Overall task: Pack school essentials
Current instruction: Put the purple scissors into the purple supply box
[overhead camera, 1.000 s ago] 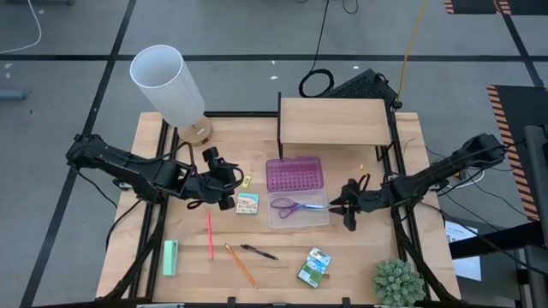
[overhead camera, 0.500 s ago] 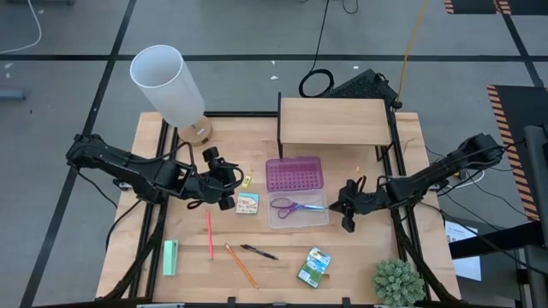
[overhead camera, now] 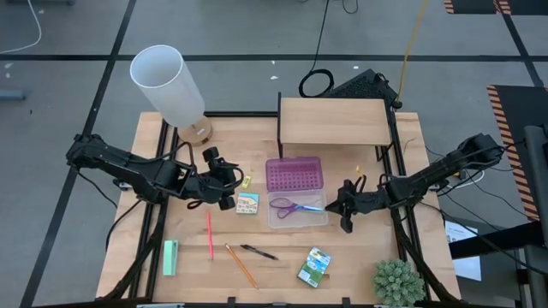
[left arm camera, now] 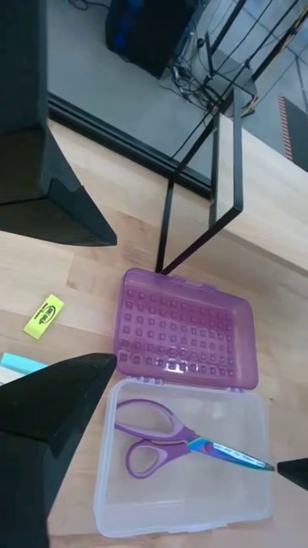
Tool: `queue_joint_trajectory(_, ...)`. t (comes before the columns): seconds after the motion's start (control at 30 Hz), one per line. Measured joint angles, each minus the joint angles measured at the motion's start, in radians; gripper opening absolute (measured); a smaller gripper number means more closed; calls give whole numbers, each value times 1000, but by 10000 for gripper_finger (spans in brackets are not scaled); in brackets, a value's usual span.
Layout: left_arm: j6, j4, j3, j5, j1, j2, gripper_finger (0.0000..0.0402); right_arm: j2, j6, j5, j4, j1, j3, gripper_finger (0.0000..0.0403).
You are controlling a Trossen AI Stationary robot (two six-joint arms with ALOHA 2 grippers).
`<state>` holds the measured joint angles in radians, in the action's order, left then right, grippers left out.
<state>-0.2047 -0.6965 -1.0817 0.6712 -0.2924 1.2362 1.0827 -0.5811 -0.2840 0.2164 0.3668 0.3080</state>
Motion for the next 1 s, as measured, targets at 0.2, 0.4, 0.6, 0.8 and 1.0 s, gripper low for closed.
queue_joint_trajectory(0.2,34,44,0,0,1,0,220,36,-5,-82,-174,-4,220,0)
queue_joint_trajectory(0.4,51,74,0,0,2,0,221,236,-69,-21,-423,-44,379,0)
queue_joint_trajectory(0.6,53,73,0,0,2,0,220,387,-61,17,-424,-84,426,0)
queue_joint_trajectory(0.8,53,72,0,0,3,0,221,418,-60,113,-415,-98,460,0)
queue_joint_trajectory(1.0,53,72,0,0,3,0,221,383,-66,157,-417,-97,471,0)
